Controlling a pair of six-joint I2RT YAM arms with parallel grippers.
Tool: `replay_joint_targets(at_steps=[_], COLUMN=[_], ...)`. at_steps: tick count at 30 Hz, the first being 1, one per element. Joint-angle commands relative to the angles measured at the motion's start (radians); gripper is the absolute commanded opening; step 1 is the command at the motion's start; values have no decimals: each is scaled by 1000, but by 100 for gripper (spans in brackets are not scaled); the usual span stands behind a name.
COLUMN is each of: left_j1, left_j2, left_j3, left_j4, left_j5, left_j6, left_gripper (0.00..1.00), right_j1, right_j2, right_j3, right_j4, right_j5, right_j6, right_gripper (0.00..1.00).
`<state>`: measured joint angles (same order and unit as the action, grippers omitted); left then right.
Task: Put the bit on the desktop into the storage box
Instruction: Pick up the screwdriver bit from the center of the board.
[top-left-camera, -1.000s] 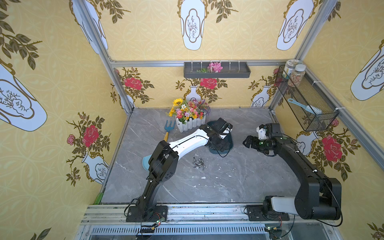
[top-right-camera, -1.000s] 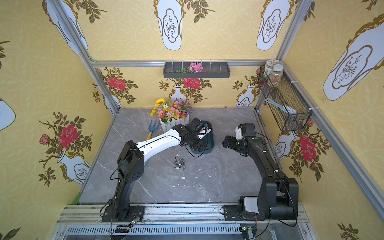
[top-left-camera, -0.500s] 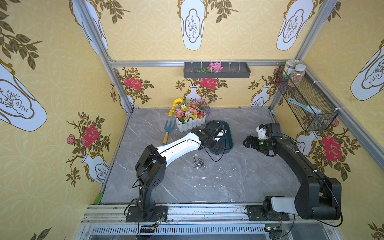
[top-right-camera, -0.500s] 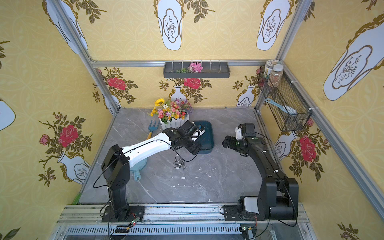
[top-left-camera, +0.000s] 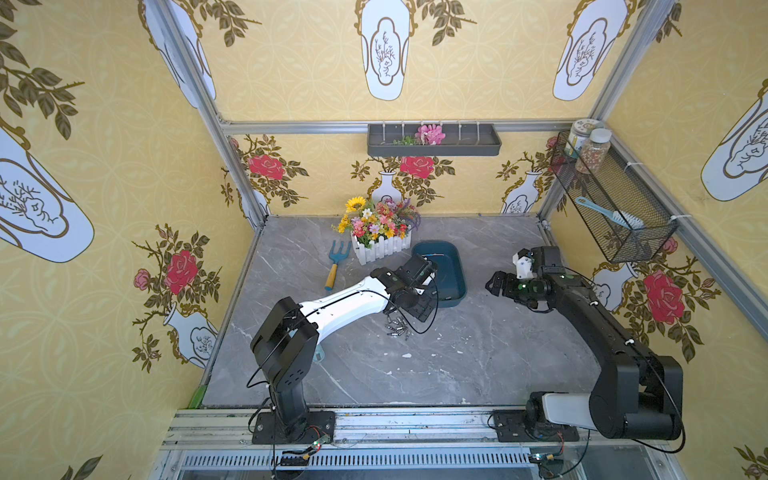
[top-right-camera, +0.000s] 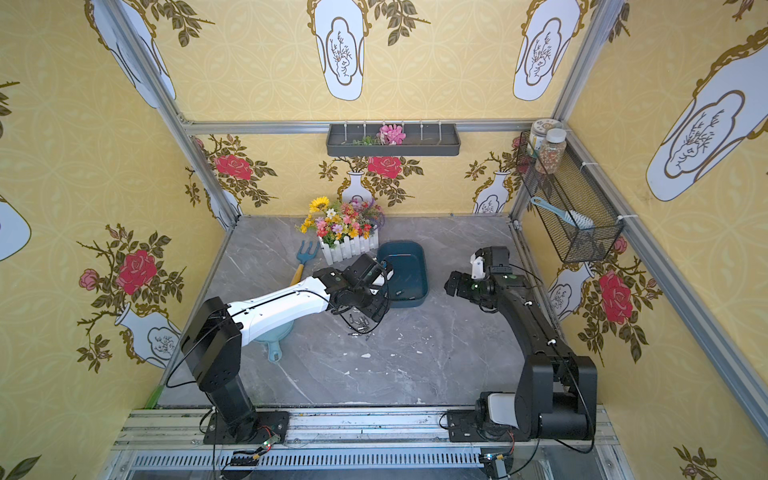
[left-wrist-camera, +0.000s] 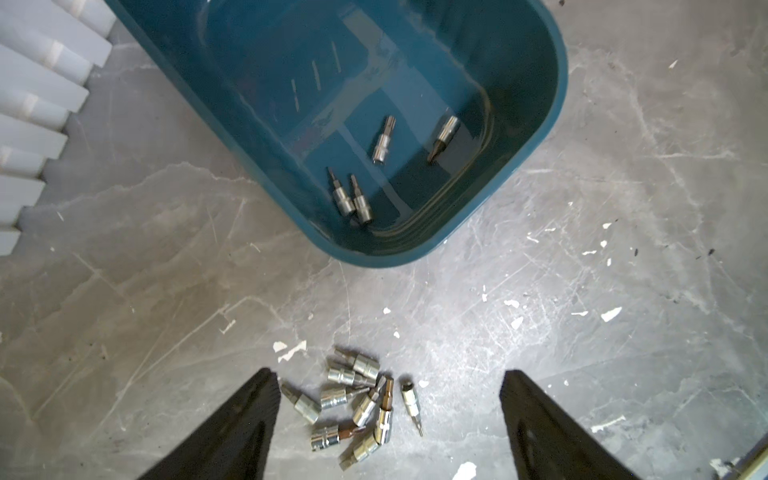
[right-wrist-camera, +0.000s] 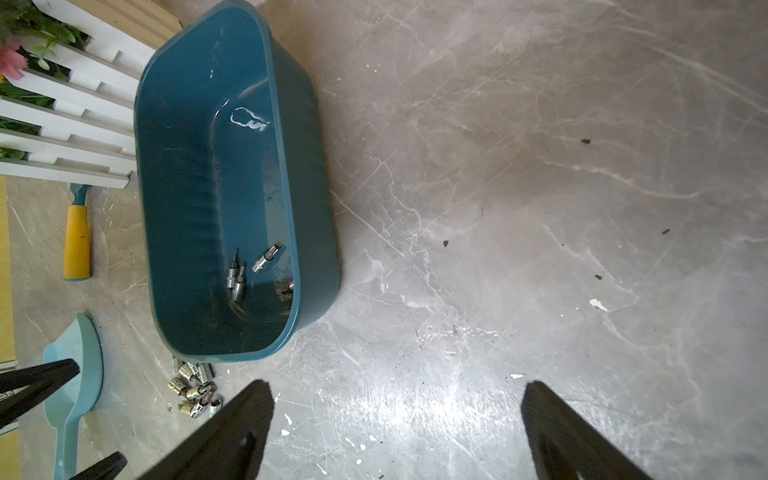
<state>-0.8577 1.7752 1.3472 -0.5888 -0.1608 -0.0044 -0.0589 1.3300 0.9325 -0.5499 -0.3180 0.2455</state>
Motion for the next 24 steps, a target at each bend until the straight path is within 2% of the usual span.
replay_joint_targets(at_steps=[1,11,21,24], left_j1=[0,-4,-20,-28], left_j2=[-11,-43,-22,-4], left_j3=[-46,-129,-151,-146], left_j4=[9,-36,-65,-66], left_j5=[10,46,130,142], left_j6=[-64,-130,-161,-158], left_gripper=[86,75,51,47], right_j1=[0,0,0,0], right_j2=[3,8,10,10], right_j3=[0,2,2,3], right_j4=[19,19,19,19], right_j5=[-4,-3,-4,-3], right_j6=[-7,-8,-8,-8], right_gripper=[97,97,97,97])
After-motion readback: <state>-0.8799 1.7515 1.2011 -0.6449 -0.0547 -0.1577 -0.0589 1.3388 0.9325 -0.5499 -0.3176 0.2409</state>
